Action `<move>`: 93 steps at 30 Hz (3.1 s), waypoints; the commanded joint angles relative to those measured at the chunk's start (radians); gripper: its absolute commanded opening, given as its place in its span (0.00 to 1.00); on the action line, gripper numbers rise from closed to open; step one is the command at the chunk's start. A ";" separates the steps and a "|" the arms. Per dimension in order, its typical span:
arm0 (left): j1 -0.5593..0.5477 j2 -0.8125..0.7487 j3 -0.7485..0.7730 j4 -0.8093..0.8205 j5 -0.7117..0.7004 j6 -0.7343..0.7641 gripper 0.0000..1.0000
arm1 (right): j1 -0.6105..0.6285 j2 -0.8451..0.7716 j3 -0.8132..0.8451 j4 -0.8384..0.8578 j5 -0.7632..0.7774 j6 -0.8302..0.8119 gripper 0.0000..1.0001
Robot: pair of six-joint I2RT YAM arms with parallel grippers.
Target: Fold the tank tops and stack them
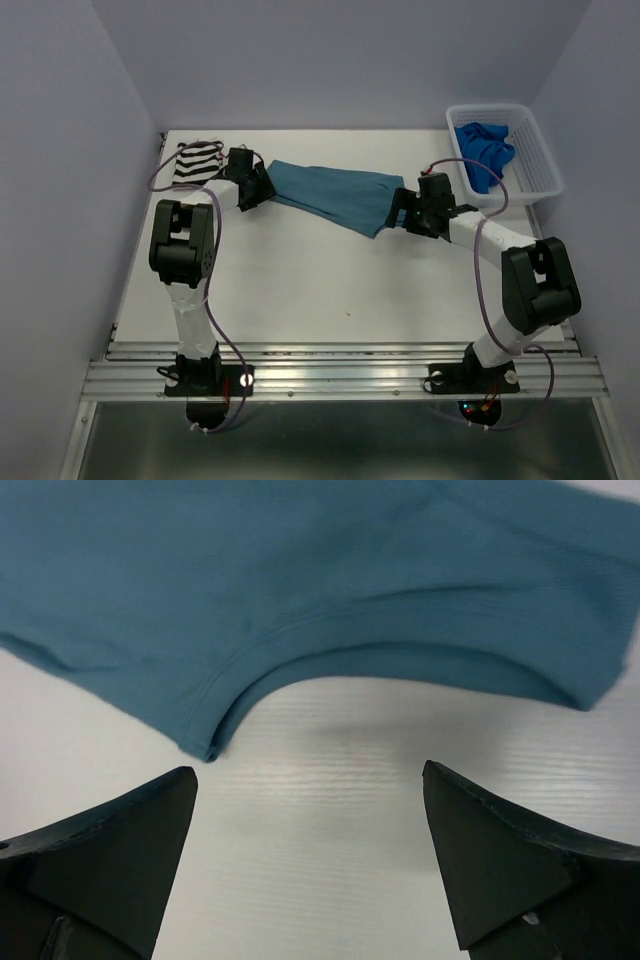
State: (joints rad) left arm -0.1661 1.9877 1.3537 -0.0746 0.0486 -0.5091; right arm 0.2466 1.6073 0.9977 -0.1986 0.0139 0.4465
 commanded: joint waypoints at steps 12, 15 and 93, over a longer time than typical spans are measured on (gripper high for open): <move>0.016 0.103 0.081 0.053 0.151 0.053 0.42 | 0.049 0.078 0.051 0.031 0.064 -0.002 1.00; 0.016 0.094 0.061 0.068 0.155 0.052 0.36 | 0.049 0.091 0.058 0.031 0.067 0.003 1.00; -0.030 -0.664 -0.666 0.211 0.152 -0.134 0.00 | 0.184 0.220 -0.028 0.148 -0.155 0.109 0.28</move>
State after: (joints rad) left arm -0.1905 1.3811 0.6949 0.1081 0.1913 -0.6384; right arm 0.4122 1.8008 0.9787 0.0219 -0.1646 0.5343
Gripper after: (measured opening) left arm 0.019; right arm 0.461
